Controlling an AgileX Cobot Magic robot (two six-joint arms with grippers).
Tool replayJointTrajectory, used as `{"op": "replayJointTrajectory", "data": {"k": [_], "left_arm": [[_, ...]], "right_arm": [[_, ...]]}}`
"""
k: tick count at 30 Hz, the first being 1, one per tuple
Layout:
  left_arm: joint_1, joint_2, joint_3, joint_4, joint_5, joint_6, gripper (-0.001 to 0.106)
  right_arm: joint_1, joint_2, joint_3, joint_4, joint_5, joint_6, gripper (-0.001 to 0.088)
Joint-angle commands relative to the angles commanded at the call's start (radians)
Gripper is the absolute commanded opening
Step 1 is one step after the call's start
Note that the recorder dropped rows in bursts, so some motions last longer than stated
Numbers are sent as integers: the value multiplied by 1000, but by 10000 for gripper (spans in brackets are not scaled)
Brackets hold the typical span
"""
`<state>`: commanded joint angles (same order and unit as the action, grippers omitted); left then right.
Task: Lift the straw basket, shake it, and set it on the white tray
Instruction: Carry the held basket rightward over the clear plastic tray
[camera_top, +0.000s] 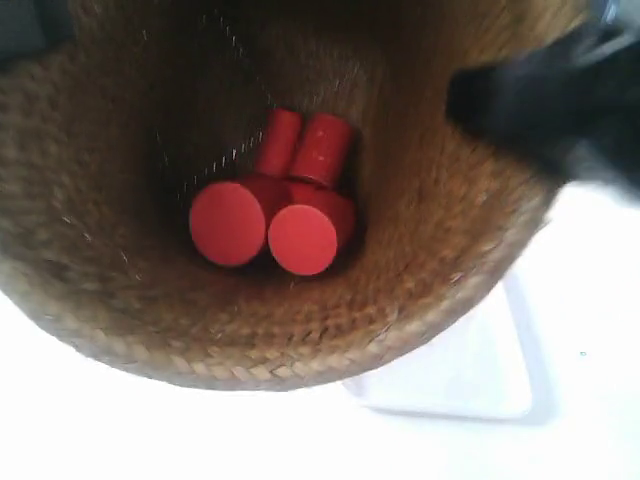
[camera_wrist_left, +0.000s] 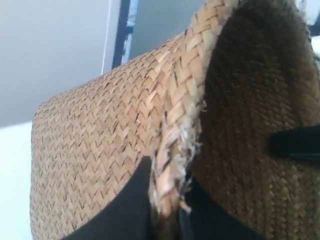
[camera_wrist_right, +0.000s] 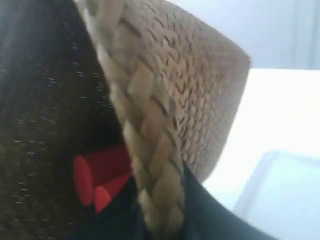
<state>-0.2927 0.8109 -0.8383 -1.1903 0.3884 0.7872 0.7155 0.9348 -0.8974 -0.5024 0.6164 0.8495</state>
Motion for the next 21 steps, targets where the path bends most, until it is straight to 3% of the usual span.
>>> {"op": "replayJointTrajectory", "data": {"k": [3,5,7,9,11,13,15,16,18,21], "left_arm": [[0,-59,-103,8,136,20,0],[0,-83,-127,16,115,22,0],[0,-74,-87,50,27,21,0],[0,-15,-9,43,-90,21,0],[2,16,2,7,-68,-23,0],[0,-2,-44,-1,50,-22,0],[0,-50,-93,18,115,-22,0],[0,-67,-99,21,104,-17,0],[0,-77,-74,69,17,25,0],[0,2,39,79,-189,23,0]], "right_arm": [[49,-102,-89,253,-26,-237,0],[71,-156,-86,254,-83,-251,0],[69,-157,-38,94,-130,-160,0],[58,-77,17,-193,-126,58,0],[57,-16,5,-260,-18,165,0],[74,-31,-57,-61,50,44,0],[105,-98,-89,166,4,-185,0],[118,-122,-89,195,-33,-250,0],[119,-141,-47,83,-107,-239,0],[77,-17,49,-347,-121,112,0]]}}
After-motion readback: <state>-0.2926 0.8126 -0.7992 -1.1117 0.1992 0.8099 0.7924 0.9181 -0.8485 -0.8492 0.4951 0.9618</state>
